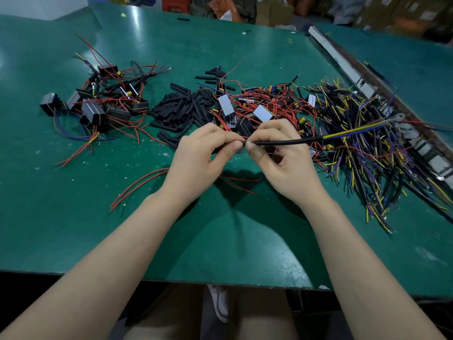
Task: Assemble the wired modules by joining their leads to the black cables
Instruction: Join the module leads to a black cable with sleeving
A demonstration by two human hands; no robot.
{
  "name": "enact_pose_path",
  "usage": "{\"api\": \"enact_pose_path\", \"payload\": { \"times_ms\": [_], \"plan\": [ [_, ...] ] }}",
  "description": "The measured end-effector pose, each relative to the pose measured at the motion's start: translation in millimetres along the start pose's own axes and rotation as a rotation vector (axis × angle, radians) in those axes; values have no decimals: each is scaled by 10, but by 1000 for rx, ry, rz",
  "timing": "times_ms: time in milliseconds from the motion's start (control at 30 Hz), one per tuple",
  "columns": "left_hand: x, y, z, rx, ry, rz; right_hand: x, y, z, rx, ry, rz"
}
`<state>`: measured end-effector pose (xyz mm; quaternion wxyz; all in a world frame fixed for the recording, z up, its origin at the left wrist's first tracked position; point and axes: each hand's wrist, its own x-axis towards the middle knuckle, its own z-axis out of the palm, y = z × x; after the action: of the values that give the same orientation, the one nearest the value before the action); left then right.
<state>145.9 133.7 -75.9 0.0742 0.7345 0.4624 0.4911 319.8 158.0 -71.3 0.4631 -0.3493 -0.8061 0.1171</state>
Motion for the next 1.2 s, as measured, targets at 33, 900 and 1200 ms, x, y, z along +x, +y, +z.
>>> {"api": "enact_pose_path", "payload": {
  "times_ms": [33, 900, 1200],
  "plan": [
    [-2, -4, -6, 6, -8, 14, -3, 9, -6, 7, -22, -6],
    [-6, -16, -10, -43, 30, 41, -11, -35, -52, 376, -152, 253],
    [13, 30, -37, -50, 52, -76, 33, -121, -160, 374, -46, 403]
  ]
}}
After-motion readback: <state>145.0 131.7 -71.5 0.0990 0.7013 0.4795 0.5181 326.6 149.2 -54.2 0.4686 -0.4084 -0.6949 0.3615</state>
